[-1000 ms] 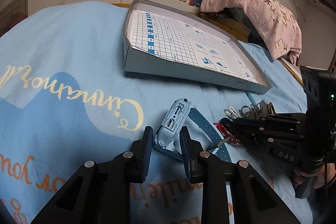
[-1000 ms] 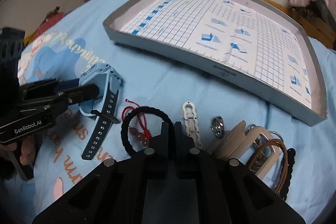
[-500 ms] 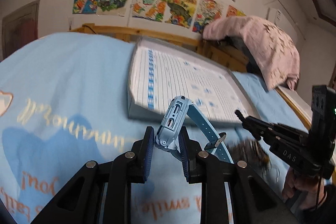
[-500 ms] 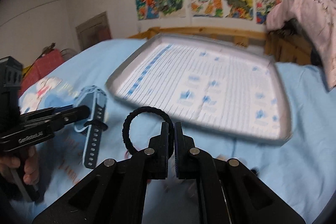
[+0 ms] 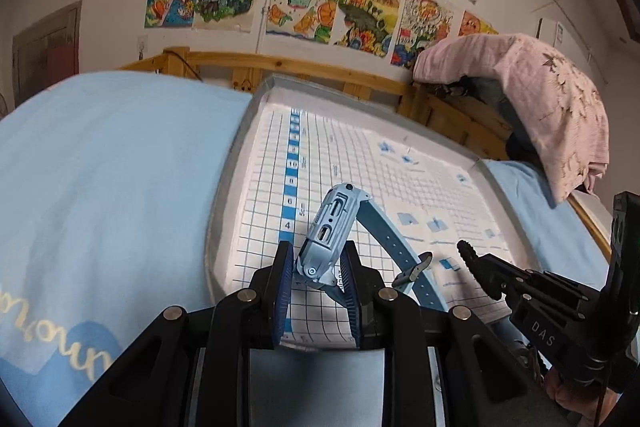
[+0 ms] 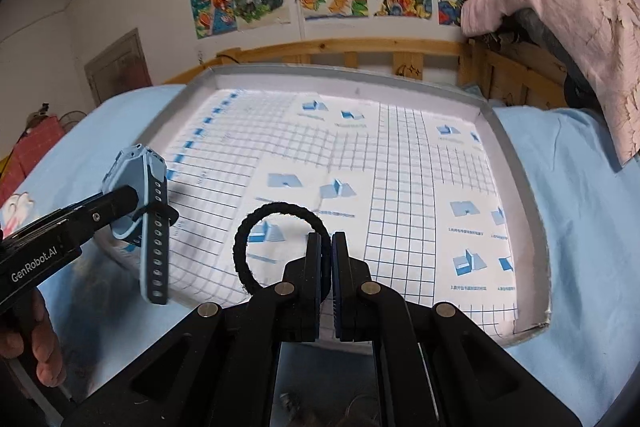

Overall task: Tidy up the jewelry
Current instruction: 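Carry the watch into the grey tray and open the left tool, then withdraw the left tool from the tray back over the jewelry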

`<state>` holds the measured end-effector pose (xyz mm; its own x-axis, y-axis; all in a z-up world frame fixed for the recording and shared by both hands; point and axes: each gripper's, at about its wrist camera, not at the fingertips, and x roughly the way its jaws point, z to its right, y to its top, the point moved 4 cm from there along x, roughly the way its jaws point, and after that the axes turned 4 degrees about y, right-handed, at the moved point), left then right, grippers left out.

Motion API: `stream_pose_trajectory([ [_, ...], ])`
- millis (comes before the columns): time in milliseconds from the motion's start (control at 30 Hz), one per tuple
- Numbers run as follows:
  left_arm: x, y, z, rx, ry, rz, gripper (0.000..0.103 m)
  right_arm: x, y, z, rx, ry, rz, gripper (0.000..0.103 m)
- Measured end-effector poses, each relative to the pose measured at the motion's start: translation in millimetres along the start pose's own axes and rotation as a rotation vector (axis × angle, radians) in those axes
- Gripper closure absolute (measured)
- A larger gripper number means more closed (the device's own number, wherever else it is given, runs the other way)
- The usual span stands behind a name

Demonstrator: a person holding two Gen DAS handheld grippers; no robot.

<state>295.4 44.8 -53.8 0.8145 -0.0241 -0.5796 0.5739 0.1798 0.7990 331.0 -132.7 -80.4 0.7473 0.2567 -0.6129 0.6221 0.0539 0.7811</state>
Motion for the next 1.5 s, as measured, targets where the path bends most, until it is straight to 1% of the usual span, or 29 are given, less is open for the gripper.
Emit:
stream_pose_trajectory([
  [100,9,-5,0,0.006,0.022,-0.035,0.08,9,-5,1,0.003,0.002,-0.026,0.098],
  [200,9,-10,2,0.026,0.034,-0.03,0.079,15,-10,2,0.0,0.004,-0.056,0.098],
  [300,7,-12,4,0.043,0.061,-0.033,0.073,15,-11,5,0.014,0.001,-0.066,0.096],
  [333,6,-12,4,0.042,0.066,-0.034,0.069,13,-11,6,0.02,-0.002,-0.064,0.092],
  [367,3,-12,2,0.037,0.074,-0.028,0.062,11,-11,7,0.026,-0.006,-0.059,0.088],
  [400,1,-13,1,0.031,0.076,-0.021,0.056,8,-12,9,0.034,-0.006,-0.055,0.078],
  [433,-2,-12,0,0.025,0.069,-0.007,0.045,4,-12,10,0.039,-0.01,-0.044,0.068],
  [467,-9,-12,0,0.02,0.055,0.02,0.032,-2,-12,12,0.043,-0.01,-0.03,0.067],
  [500,-15,-12,0,0.016,0.068,0.043,0.029,-7,-12,13,0.043,-0.012,-0.018,0.067],
  [567,-25,-13,1,0.023,0.071,0.072,0.026,-20,-12,15,0.041,-0.024,0.01,0.067],
  [600,-32,-14,3,0.026,0.069,0.081,0.024,-28,-12,16,0.042,-0.03,0.027,0.065],
  [633,-36,-14,2,0.024,0.07,0.085,0.019,-36,-12,17,0.043,-0.033,0.048,0.059],
  [667,-43,-15,2,0.022,0.074,0.098,0.011,-45,-12,19,0.046,-0.034,0.069,0.056],
  [700,-52,-16,3,0.021,0.08,0.122,0.007,-57,-13,19,0.05,-0.035,0.102,0.049],
  [733,-60,-17,3,0.021,0.084,0.144,0.0,-67,-13,20,0.053,-0.035,0.127,0.045],
  [767,-73,-19,4,0.02,0.087,0.183,0.0,-80,-14,19,0.046,-0.04,0.16,0.044],
  [800,-81,-20,3,0.019,0.084,0.203,0.0,-91,-16,19,0.04,-0.043,0.184,0.039],
  [833,-92,-22,4,0.02,0.078,0.223,0.0,-100,-17,18,0.036,-0.043,0.205,0.032],
  [867,-100,-24,4,0.02,0.073,0.234,0.0,-112,-20,18,0.032,-0.043,0.231,0.027],
  [900,-107,-25,4,0.018,0.069,0.242,0.0,-123,-23,17,0.03,-0.043,0.255,0.019],
  [933,-113,-27,4,0.014,0.066,0.251,0.0,-135,-26,17,0.029,-0.043,0.284,0.014],
  [1033,-138,-37,3,0.001,0.057,0.281,0.0,-162,-32,16,0.019,-0.053,0.339,0.011],
  [1167,-163,-49,3,0.003,0.052,0.306,0.0,-194,-47,12,-0.01,-0.117,0.388,0.01],
  [1267,-181,-61,4,0.022,0.053,0.317,0.0,-217,-58,7,-0.037,-0.136,0.423,0.006],
  [1367,-192,-71,7,0.036,0.043,0.307,0.0,-235,-69,2,-0.042,-0.145,0.432,0.005],
  [1500,-207,-90,11,0.066,0.033,0.299,0.0,-252,-85,0,-0.034,-0.135,0.418,0.004],
])
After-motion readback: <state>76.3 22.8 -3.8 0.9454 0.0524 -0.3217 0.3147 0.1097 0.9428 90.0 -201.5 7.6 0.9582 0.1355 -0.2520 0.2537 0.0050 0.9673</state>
